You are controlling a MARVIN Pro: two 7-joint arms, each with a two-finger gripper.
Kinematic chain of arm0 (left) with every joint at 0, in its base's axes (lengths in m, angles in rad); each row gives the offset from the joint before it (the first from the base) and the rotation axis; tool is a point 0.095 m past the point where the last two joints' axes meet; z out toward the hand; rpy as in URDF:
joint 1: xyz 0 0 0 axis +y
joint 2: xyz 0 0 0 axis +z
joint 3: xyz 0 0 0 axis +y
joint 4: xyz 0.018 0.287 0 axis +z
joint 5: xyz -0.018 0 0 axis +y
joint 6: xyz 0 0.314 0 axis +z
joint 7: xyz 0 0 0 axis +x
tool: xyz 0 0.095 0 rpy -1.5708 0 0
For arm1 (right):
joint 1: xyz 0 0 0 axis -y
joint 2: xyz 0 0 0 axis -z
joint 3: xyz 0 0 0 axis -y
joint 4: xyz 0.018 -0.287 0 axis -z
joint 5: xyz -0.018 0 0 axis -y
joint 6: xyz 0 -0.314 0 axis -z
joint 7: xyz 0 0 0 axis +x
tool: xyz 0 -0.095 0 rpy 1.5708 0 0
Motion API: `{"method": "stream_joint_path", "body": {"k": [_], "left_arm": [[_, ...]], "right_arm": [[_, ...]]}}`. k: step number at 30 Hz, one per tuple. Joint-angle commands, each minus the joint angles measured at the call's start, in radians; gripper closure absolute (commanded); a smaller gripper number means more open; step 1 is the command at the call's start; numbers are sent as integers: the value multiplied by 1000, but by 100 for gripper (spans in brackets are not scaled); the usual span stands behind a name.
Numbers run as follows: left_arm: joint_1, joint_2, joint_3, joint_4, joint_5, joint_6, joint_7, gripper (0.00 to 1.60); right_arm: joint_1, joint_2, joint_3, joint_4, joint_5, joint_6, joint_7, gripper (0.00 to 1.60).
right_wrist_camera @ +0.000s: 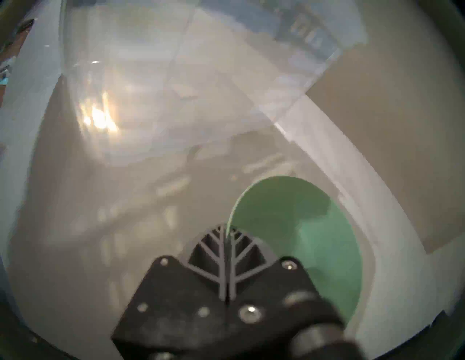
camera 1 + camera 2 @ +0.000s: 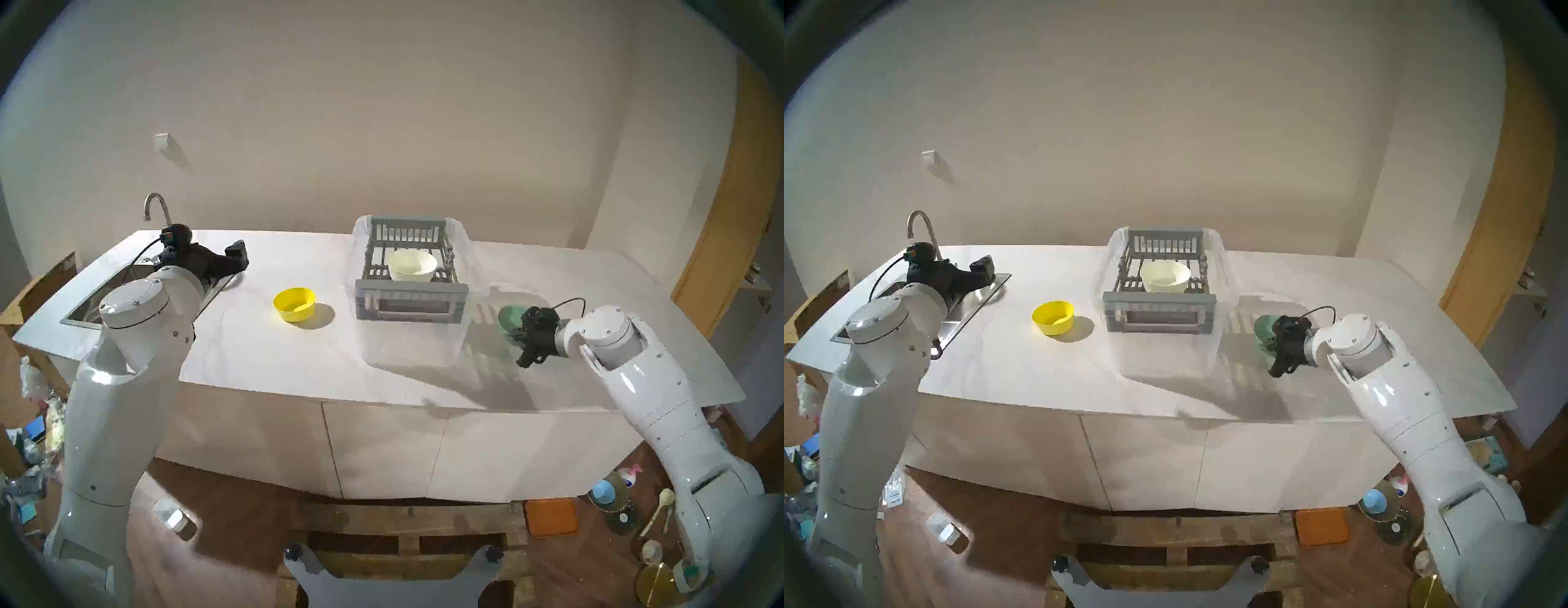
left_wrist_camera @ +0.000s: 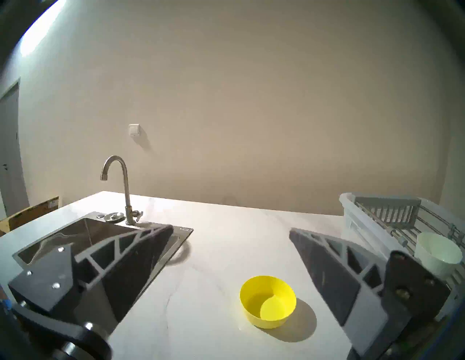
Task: Place the plate or bowl neatly into the plate slot of the drying rack
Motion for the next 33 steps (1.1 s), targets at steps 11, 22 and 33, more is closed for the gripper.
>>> {"method": "stream_joint_path", "body": {"k": [11,22,33], "left_arm": [[-19,3,-9,-23,-2,-8,-4,0],[-19,4,-9,-22,-2,-7,-4,0],[-19,4,-9,-23,-2,-8,-4,0]], "right_arm": [[250,33,-7,-60,-45,29,34,160],[362,-9,-58,-151,-11,57,157,160],[542,-91,-192,-116,-16,80,257,160]]}}
